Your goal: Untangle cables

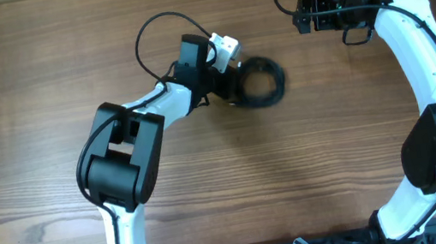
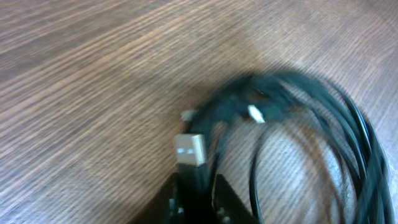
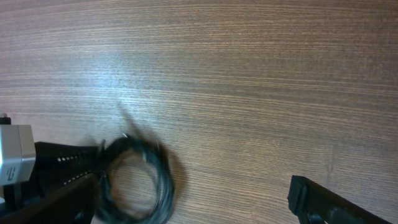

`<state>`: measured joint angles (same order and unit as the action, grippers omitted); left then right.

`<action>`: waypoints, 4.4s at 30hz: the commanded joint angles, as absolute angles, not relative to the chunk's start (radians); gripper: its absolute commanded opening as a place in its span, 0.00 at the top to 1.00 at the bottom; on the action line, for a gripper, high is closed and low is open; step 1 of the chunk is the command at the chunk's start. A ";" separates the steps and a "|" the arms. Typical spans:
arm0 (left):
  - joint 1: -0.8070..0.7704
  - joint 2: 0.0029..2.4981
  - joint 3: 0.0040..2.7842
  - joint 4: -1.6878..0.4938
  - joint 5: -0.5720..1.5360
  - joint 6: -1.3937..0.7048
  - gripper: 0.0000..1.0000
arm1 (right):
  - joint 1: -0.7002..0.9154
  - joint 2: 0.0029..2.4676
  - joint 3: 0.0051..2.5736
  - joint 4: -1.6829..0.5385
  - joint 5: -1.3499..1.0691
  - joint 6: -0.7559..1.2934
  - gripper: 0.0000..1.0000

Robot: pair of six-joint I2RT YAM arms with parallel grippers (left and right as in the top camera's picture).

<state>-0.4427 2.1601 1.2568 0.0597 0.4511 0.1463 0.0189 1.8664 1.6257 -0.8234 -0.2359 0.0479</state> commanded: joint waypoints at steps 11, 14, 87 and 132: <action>-0.404 2.044 1.258 0.056 0.463 0.123 0.95 | 0.026 1.887 1.621 -0.830 -0.256 0.108 0.00; -0.363 1.973 1.258 0.044 0.463 0.123 0.95 | 0.026 1.887 1.621 -0.836 -0.276 0.108 0.00; -0.251 1.530 1.388 -0.081 0.505 0.037 0.92 | 0.481 1.973 1.252 -0.270 -0.135 0.707 0.03; -0.251 1.530 1.388 -0.110 0.505 0.044 0.92 | 0.545 1.973 1.252 -0.220 -0.101 0.928 0.42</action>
<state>-0.2493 1.5513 1.3617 -0.1131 0.4850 0.0463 0.5262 1.9625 1.2587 -0.2260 -0.1295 0.9020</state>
